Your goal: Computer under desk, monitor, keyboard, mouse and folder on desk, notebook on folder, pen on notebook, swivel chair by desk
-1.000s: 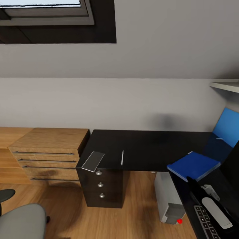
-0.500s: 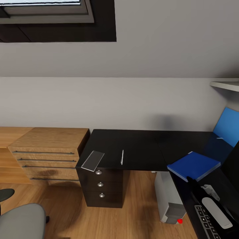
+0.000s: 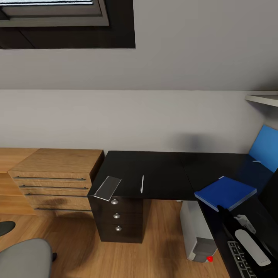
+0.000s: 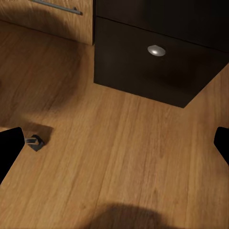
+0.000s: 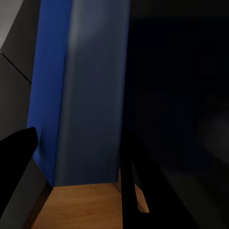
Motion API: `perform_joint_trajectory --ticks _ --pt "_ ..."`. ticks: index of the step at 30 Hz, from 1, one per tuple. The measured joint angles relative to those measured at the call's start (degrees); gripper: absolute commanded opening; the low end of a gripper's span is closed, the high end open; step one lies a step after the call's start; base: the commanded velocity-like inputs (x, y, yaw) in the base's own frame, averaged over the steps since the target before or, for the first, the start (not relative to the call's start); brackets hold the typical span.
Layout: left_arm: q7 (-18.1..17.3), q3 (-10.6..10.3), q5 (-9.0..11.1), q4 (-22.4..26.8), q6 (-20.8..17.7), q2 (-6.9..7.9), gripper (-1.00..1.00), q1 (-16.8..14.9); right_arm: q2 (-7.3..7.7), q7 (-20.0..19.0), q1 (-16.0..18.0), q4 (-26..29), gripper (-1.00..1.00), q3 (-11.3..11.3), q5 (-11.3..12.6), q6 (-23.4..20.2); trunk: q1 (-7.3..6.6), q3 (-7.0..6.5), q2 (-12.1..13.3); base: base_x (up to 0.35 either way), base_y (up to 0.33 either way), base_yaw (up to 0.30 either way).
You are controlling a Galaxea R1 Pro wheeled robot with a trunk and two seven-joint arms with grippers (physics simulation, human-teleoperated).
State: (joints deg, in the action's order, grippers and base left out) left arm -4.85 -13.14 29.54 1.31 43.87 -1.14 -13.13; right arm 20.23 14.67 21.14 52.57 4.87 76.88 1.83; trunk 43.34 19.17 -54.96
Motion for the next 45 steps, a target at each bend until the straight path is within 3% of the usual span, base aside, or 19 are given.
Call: perform_joint_trajectory --ticks 27,45 --pt "0.2 0.0 0.0 0.0 0.0 0.1 1.0 0.0 0.02 0.0 0.0 0.0 -1.0 -1.2 0.0 0.0 0.0 0.0 0.0 0.033 -0.022 0.0" --pt "0.3 0.0 0.1 0.0 0.0 0.02 1.0 0.0 0.0 0.0 0.0 0.0 -1.0 -1.2 0.0 0.0 3.95 3.23 -7.2 0.0 0.0 0.0"
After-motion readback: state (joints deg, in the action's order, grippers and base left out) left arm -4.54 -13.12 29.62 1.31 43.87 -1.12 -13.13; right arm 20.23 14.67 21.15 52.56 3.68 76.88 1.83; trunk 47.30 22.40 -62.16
